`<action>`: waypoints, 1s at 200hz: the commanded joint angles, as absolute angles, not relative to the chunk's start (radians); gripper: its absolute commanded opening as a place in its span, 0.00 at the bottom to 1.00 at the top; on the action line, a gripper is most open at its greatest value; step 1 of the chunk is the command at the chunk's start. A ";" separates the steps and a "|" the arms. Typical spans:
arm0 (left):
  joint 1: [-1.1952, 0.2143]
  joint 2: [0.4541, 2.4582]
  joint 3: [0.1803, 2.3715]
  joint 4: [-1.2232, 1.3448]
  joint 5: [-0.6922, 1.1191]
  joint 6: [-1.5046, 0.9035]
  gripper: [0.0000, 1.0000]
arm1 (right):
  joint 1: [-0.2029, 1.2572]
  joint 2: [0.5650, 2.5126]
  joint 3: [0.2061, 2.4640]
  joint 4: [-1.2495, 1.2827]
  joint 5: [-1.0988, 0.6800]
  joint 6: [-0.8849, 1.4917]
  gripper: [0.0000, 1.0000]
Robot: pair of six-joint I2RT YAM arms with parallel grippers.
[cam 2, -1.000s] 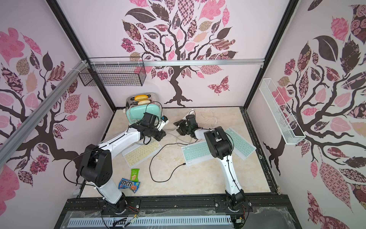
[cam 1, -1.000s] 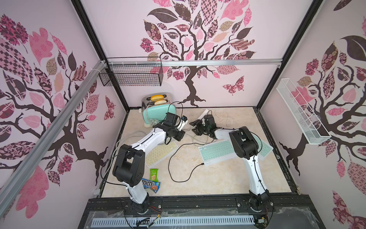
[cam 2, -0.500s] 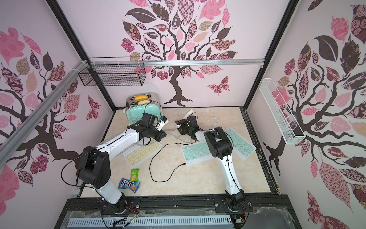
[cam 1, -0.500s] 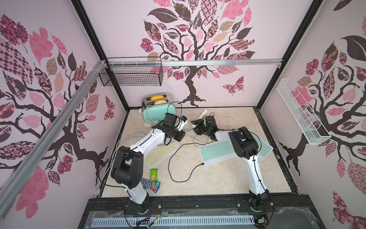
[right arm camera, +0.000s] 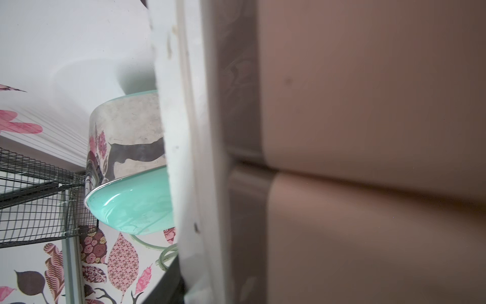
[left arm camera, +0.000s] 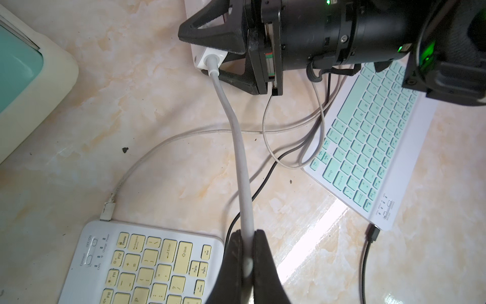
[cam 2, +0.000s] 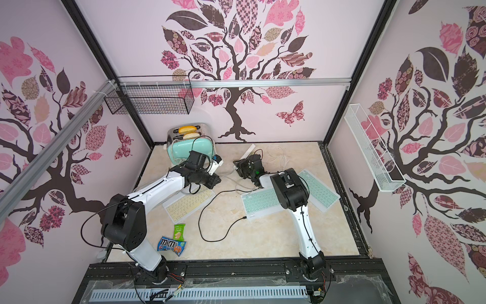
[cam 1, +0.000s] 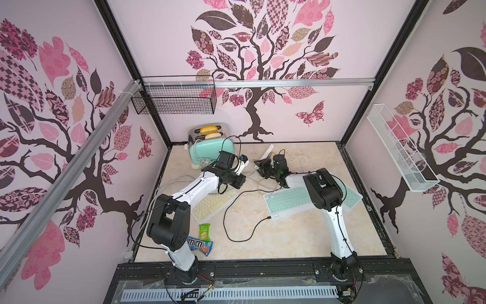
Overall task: Unplug the wireless keyboard
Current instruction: Pick up the socket from the center of the board.
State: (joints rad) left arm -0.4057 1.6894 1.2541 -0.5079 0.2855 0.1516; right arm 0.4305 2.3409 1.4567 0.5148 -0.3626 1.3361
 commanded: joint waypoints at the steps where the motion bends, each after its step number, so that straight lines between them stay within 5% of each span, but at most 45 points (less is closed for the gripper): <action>1: -0.399 1.689 1.259 -0.511 0.294 0.110 0.19 | 0.421 2.286 1.438 0.384 -0.355 1.294 0.10; 25: -0.376 1.699 1.274 -0.528 0.348 0.084 0.45 | 0.422 2.248 1.435 0.330 -0.376 1.244 0.00; 48: -0.315 1.692 1.276 -0.506 0.481 0.027 0.55 | 0.422 2.215 1.429 0.306 -0.416 1.178 0.00; 200: -0.255 1.988 1.538 -0.313 0.778 -0.272 0.64 | 0.475 2.066 1.289 0.505 -0.613 0.896 0.00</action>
State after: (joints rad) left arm -0.2550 1.9781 1.5188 -0.3904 0.7177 -0.2054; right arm 0.4610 2.1307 1.2984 0.3908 -0.5797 0.9638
